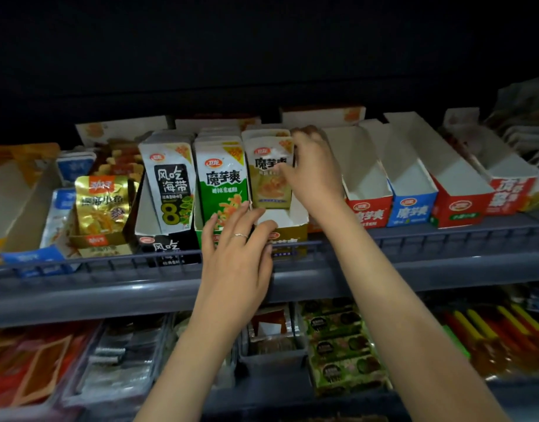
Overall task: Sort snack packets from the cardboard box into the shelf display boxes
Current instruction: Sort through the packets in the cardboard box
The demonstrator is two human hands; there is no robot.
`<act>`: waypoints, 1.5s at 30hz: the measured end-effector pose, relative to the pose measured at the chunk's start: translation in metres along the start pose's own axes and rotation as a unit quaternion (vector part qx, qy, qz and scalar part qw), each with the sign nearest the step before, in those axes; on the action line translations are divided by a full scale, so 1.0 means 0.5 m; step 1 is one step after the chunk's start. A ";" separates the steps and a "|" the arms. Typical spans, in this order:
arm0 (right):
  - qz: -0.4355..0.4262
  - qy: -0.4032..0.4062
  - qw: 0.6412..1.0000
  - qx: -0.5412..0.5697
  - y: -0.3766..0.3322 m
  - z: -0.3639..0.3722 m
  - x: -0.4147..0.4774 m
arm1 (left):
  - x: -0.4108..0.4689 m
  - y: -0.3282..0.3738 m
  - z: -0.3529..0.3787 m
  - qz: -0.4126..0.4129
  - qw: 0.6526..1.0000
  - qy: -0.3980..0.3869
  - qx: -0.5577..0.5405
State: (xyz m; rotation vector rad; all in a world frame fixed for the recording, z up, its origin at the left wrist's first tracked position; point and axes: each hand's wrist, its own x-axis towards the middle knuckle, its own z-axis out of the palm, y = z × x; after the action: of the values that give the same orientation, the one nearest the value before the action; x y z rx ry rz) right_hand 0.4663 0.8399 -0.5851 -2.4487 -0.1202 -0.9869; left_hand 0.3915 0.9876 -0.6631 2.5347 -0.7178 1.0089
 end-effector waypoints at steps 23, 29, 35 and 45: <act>-0.046 -0.079 0.982 -0.167 -0.018 0.007 -0.004 | 0.000 0.007 0.004 -0.017 1.000 -0.017 0.014; -0.041 -0.075 0.983 -0.160 -0.015 0.009 -0.003 | -0.002 0.006 0.003 -0.016 1.000 -0.015 0.012; -0.043 -0.015 0.991 -0.129 -0.015 0.005 -0.003 | 0.000 0.006 0.003 -0.014 1.000 -0.014 0.012; -0.033 -0.157 0.970 -0.184 -0.020 -0.006 -0.003 | 0.001 0.005 0.000 -0.009 1.000 -0.017 0.023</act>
State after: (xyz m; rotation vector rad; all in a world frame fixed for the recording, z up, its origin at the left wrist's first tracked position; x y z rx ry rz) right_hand 0.4607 0.8475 -0.5804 -2.9492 -0.1339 -0.6871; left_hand 0.3904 0.9853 -0.6628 2.5994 -0.6869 0.9900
